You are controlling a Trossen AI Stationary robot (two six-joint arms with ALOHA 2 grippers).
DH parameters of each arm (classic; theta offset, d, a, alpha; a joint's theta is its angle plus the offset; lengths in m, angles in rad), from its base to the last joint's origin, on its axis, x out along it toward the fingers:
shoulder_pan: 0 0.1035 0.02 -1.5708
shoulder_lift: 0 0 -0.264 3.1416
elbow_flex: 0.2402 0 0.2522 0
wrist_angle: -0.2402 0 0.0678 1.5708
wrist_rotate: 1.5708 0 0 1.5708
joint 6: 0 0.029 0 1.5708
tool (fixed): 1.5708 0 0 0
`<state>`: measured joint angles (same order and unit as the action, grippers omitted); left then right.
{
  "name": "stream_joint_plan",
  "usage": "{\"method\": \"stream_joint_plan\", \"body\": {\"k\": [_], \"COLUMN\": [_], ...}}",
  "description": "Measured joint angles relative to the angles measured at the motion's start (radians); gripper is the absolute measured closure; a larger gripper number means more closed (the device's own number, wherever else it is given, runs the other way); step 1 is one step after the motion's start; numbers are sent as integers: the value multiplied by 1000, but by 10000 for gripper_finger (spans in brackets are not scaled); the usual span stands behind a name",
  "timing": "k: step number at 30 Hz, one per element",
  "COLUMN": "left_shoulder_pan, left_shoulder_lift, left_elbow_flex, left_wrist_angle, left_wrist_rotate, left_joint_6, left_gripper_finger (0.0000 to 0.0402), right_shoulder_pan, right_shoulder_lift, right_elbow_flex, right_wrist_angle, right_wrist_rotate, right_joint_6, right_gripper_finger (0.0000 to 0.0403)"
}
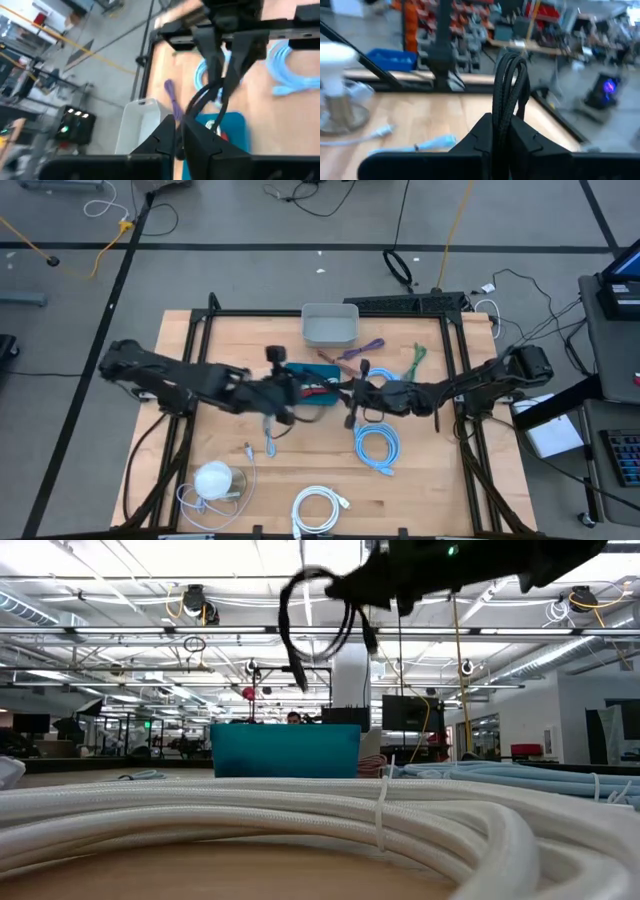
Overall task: Pick & Place USB Port
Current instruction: Put the black HDMI cable into the gray bin
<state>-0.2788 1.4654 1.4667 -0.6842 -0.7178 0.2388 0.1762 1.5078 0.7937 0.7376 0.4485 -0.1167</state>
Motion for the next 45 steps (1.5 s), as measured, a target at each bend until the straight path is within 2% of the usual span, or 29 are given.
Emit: {"method": "stream_joint_plan", "body": {"k": [3,5,9,13,16,19,21,23,30,39,45], "left_shoulder_pan": [-7,-4,19,90,150,194,216,230,253,309,323], "left_shoulder_lift": [-104,-189,-378,-546,-615,-626,-603,-570,-436,-347,-288], "left_elbow_flex": [-55,-136,-354,-609,-764,-848,-856,-850,-841,-753,-722], "left_wrist_angle": [50,91,243,473,706,909,963,970,986,1009,1003], "left_wrist_rotate": [50,78,167,340,449,528,607,677,750,895,905], "left_joint_6": [-17,-20,-25,-12,38,68,65,50,-27,-85,-103], "left_gripper_finger": [387,397,395,367,340,312,294,279,245,240,240], "right_shoulder_pan": [38,66,112,130,112,71,48,35,12,-7,-7], "right_shoulder_lift": [0,0,-16,-64,-106,-121,-122,-122,-122,-122,-122], "right_elbow_flex": [-5,-20,-73,-119,-143,-142,-142,-142,-142,-142,-142], "right_wrist_angle": [88,169,326,404,401,404,409,396,366,302,287], "right_wrist_rotate": [-3,0,-1,-18,-108,-262,-318,-322,-348,-345,-345], "right_joint_6": [-48,-84,-128,-117,-29,105,165,193,218,226,219], "right_gripper_finger": [384,384,384,384,384,384,384,384,384,384,384]}}
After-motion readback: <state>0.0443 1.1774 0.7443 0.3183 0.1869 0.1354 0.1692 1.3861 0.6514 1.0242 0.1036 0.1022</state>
